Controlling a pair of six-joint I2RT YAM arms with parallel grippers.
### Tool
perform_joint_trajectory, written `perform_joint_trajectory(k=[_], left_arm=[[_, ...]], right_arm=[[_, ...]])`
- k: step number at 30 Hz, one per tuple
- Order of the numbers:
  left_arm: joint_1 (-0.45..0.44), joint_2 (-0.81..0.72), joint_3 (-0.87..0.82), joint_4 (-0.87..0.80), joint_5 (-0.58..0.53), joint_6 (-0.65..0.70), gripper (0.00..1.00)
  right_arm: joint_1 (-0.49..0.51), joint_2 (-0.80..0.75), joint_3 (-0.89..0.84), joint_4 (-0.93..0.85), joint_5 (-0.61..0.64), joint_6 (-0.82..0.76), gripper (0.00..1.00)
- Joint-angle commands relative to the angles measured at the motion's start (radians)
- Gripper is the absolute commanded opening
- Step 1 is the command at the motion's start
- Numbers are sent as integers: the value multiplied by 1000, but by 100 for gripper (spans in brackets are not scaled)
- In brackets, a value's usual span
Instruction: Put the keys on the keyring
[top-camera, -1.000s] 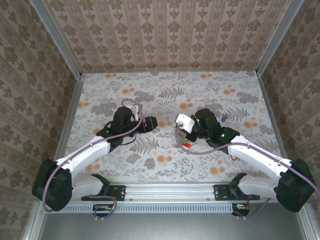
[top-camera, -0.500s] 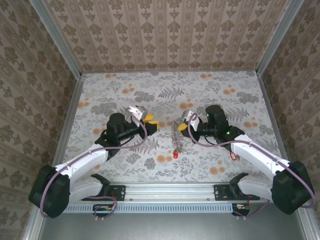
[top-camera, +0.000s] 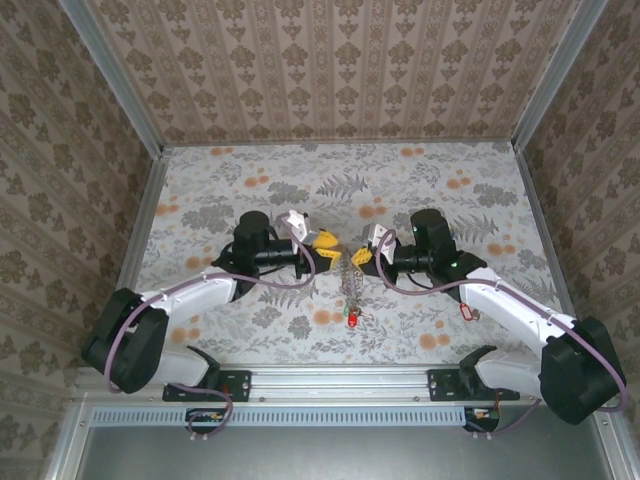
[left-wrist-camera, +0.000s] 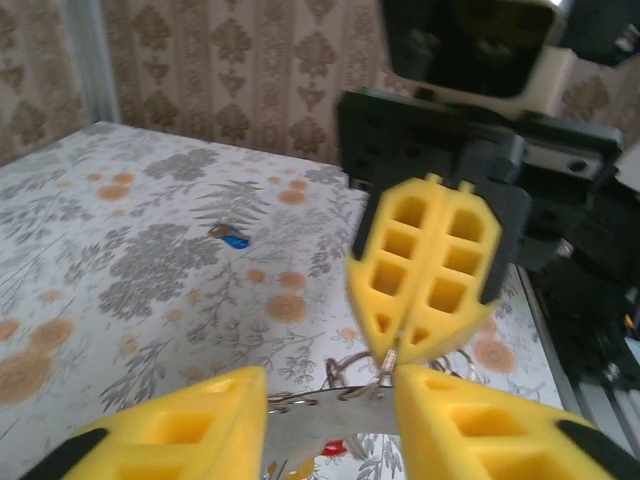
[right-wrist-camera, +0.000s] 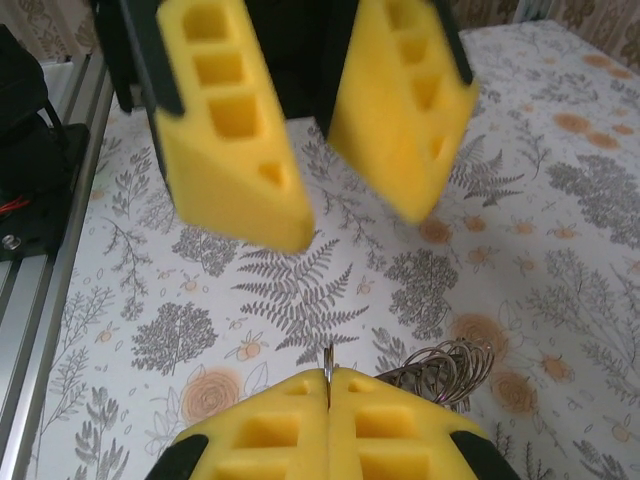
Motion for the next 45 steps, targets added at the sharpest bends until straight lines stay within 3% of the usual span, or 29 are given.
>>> perform_joint_trajectory(k=[1,7,9,17,33,45], left_arm=[[-13,30,11,47,84,38,35],[-53,29,-47,137,-27,11,34],[-56,38,-42,121,-20,13,33],[-58,52,-57,87,38,65,38],[-67,165,-53,193,44,55,44],[-76,235,-29,282,62,8,37]], right_arm=[[-5,-10,-21,112,2,64,0],[-2,-22,-111,220,-19,206,0],[-1,-50,-161,284,-10,198,0],[-4,-56,-147,226,5,143,0],[-5,-29,-124,204,-22,138,0],[-5,-16,-117,205,-38,129,0]])
